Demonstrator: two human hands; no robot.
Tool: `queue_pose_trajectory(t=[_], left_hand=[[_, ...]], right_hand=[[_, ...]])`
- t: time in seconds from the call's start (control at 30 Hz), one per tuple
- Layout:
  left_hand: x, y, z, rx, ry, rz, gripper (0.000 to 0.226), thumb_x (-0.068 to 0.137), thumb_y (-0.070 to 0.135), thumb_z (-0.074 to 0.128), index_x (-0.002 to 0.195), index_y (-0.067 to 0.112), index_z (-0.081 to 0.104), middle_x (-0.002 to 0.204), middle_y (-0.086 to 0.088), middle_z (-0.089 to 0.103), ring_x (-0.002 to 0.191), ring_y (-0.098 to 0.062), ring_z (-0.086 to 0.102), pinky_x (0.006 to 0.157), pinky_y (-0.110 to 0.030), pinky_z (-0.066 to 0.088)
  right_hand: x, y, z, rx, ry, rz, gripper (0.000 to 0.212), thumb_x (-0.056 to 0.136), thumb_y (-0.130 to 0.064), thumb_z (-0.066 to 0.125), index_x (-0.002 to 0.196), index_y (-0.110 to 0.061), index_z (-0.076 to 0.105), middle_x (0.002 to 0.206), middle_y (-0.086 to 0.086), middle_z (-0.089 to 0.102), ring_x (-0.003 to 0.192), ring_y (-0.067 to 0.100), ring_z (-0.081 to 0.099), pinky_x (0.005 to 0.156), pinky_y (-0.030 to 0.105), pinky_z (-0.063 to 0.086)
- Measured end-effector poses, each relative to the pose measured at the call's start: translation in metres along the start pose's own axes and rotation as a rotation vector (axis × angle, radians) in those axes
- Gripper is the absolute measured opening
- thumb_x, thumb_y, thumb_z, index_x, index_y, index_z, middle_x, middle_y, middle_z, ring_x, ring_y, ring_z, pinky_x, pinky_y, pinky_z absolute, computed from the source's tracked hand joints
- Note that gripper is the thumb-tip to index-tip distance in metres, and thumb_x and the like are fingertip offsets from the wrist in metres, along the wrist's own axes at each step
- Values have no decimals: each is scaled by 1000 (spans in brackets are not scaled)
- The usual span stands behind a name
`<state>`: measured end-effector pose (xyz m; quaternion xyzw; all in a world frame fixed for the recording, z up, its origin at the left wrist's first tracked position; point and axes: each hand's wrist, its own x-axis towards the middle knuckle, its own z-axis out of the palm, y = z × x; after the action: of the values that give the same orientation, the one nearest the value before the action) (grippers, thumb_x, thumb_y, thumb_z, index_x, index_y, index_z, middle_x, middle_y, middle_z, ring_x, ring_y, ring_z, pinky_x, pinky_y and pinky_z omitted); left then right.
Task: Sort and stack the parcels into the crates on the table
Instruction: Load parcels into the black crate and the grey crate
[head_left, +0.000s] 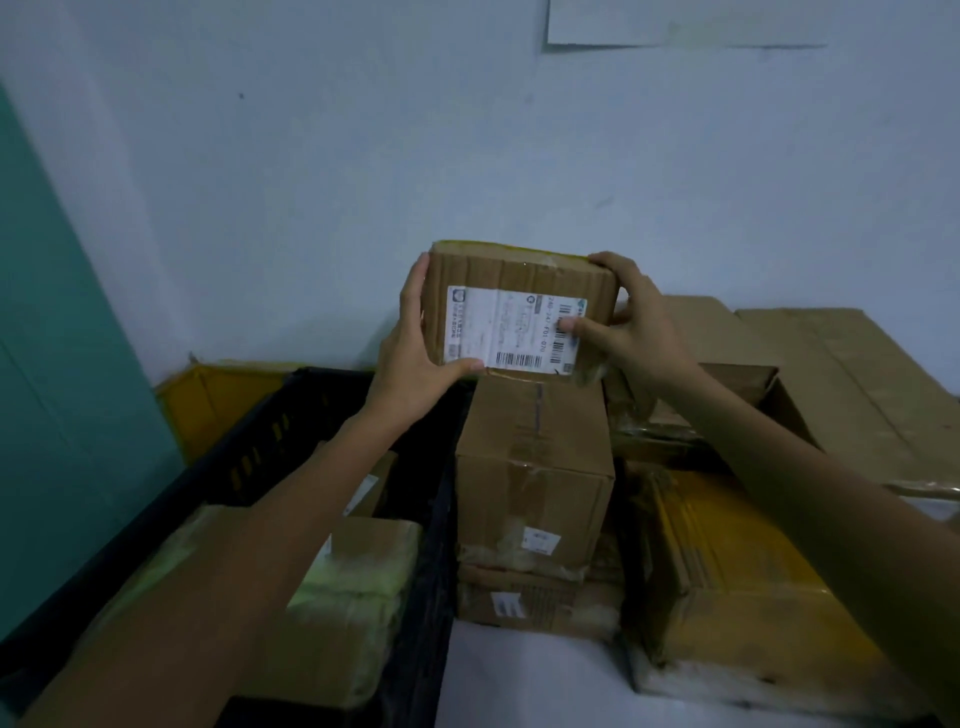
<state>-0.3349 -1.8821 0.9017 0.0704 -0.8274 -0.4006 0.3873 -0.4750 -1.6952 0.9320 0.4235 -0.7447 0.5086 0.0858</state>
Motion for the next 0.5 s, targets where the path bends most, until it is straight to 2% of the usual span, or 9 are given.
queue_pose_trajectory(t=[0.1,0.17,0.27,0.4,0.5], left_hand=[[-2,-3,-7,-6,39,-18,113,70,6,79,144,44,2,145,3,42,122,-9,46,90,-17,43],[-3,-4,-16,5,55,-27,111,71,6,79,144,43,4,144,4,43,121,-7,45,87,-11,41],[-9,-11,-32,27,56,-52,110,71,7,78,147,38,6,140,3,47,116,-3,45,88,-14,41],[-24,-27,-59,70,90,-88,107,71,11,80,149,31,9,141,5,45,116,3,40,91,-16,41],[-34,-47,-81,114,96,-91,107,71,13,80,150,28,8,144,7,41,117,3,40,87,-4,39]], right_hand=[[-2,-9,4,-9,-20,12,64,80,-32,72,133,-30,36,119,-6,55,89,11,65,68,28,60],[-2,-16,12,-3,-24,12,68,81,-32,71,138,-30,33,118,-12,52,89,9,64,76,30,59],[-1,-25,31,57,-70,25,73,84,-30,69,143,-31,26,118,-12,51,96,6,59,84,25,55],[3,-30,66,109,-149,83,64,85,-29,67,138,-32,30,118,-4,55,93,18,66,79,38,59],[7,-34,96,130,-194,97,54,87,-25,65,132,-24,33,114,-2,56,96,18,64,77,36,59]])
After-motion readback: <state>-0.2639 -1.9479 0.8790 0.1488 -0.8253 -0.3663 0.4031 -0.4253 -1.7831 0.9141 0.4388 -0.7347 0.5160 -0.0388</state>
